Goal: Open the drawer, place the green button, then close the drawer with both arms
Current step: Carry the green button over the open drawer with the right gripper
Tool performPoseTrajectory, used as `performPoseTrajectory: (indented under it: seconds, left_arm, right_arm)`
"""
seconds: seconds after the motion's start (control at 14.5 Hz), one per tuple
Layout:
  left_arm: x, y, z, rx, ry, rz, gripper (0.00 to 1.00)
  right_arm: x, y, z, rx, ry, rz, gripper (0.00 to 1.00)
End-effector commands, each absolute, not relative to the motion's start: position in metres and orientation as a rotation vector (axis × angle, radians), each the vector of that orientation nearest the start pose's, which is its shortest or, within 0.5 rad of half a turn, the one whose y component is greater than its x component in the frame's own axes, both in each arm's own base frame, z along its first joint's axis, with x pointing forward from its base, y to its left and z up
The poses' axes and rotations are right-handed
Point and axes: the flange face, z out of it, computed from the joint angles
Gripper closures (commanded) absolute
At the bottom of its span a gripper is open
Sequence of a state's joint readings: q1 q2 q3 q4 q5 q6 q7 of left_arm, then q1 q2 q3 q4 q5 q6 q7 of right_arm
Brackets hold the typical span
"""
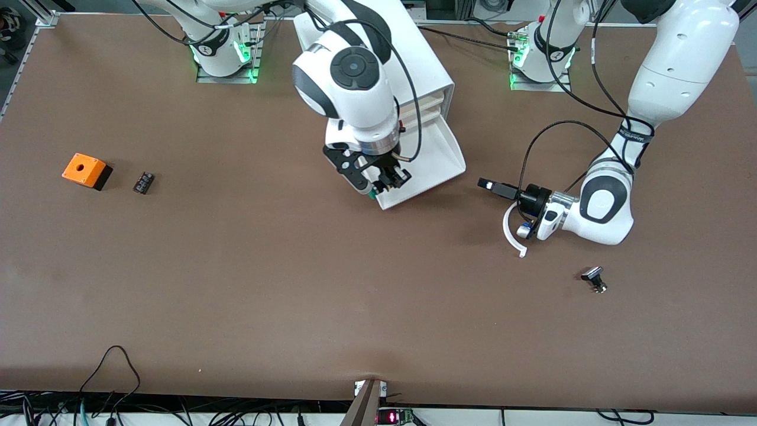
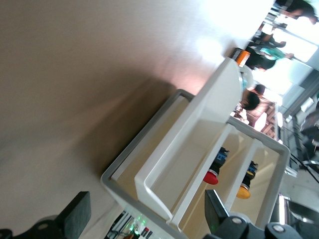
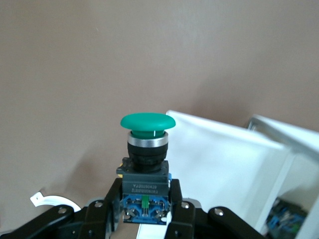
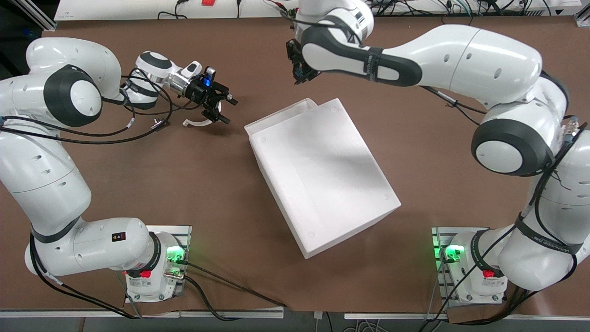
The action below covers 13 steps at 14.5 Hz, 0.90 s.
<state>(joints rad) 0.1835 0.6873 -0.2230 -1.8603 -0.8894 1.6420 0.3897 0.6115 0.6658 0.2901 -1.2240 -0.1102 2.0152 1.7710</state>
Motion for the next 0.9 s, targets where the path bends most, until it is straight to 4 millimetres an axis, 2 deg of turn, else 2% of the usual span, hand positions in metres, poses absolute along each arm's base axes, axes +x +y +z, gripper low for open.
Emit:
performPoseTrajectory:
  seconds: [0.0, 0.14, 0.28, 0.55, 0.83]
  left_arm:
    - [0.560, -0.079, 0.182, 2.049, 0.148, -0.799, 0.00]
    - [0.565, -0.073, 0.202, 2.108, 0.241, -0.838, 0.00]
    - [0.575, -0.071, 0.223, 2.241, 0.336, -0.887, 0.00]
    - [0.587, -0.068, 0.248, 2.432, 0.537, -0.919, 0.00]
    - [0.606, -0.086, 0.277, 2.697, 0.719, -0.864, 0.00]
  right_arm:
    - [0.505, 0.576, 0.380, -2.620, 1.390, 0.036, 1.00]
    - [0.493, 0.591, 0.357, -2.592, 1.447, 0.048, 1.00]
    - [0.486, 0.601, 0.336, -2.572, 1.488, 0.025, 1.00]
    - [0.479, 0.614, 0.302, -2.518, 1.556, 0.026, 1.00]
    - [0.473, 0.619, 0.283, -2.496, 1.606, 0.042, 1.00]
